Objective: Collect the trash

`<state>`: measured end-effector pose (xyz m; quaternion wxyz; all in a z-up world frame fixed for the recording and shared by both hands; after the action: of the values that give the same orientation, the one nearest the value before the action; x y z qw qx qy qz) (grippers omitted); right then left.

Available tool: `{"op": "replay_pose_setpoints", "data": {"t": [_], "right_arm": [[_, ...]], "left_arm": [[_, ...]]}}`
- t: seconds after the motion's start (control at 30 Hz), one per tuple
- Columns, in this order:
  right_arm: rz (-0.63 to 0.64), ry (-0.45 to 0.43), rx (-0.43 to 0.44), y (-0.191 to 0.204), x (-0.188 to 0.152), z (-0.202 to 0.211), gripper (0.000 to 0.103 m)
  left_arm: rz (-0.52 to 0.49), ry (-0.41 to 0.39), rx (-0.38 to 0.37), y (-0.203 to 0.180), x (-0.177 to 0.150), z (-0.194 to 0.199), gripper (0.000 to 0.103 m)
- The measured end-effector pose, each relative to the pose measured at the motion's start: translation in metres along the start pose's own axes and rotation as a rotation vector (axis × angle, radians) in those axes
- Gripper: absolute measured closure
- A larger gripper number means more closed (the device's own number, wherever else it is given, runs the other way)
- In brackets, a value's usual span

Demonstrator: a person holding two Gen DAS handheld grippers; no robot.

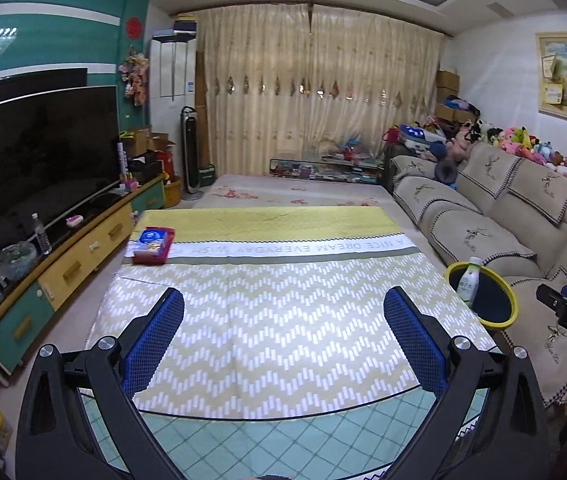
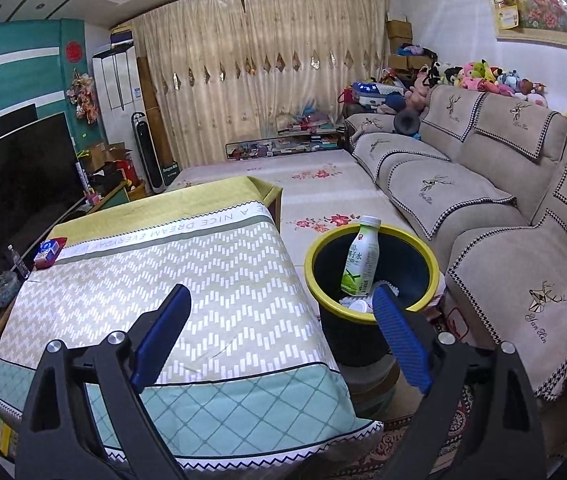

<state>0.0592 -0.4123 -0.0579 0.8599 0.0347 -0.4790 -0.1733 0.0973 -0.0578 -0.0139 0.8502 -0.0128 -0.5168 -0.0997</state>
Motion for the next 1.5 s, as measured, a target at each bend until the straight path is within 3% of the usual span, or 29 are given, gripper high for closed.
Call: {"op": "replay_pose_setpoints", "data": {"t": [1.5], "right_arm": [[-0.007,-0.001,0.011,0.004,-0.0048,-0.0011,0.016]], "left_arm": [[-0.007,0.011,0.002,-0.0085,0.0028,0.0016,0.005]]}}
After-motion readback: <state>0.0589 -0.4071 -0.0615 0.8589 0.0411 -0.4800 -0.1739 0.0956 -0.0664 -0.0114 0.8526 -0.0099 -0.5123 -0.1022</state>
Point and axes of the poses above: each gripper's, at about its wrist camera, not at the fingertips, and z roughly against the way its jaws point, y to its left, x to its top, the point moved 6 cm from there along -z, roughly the way its jaws point, and after that the axes turned 8 degrees about -z, right-handed, at the moved point
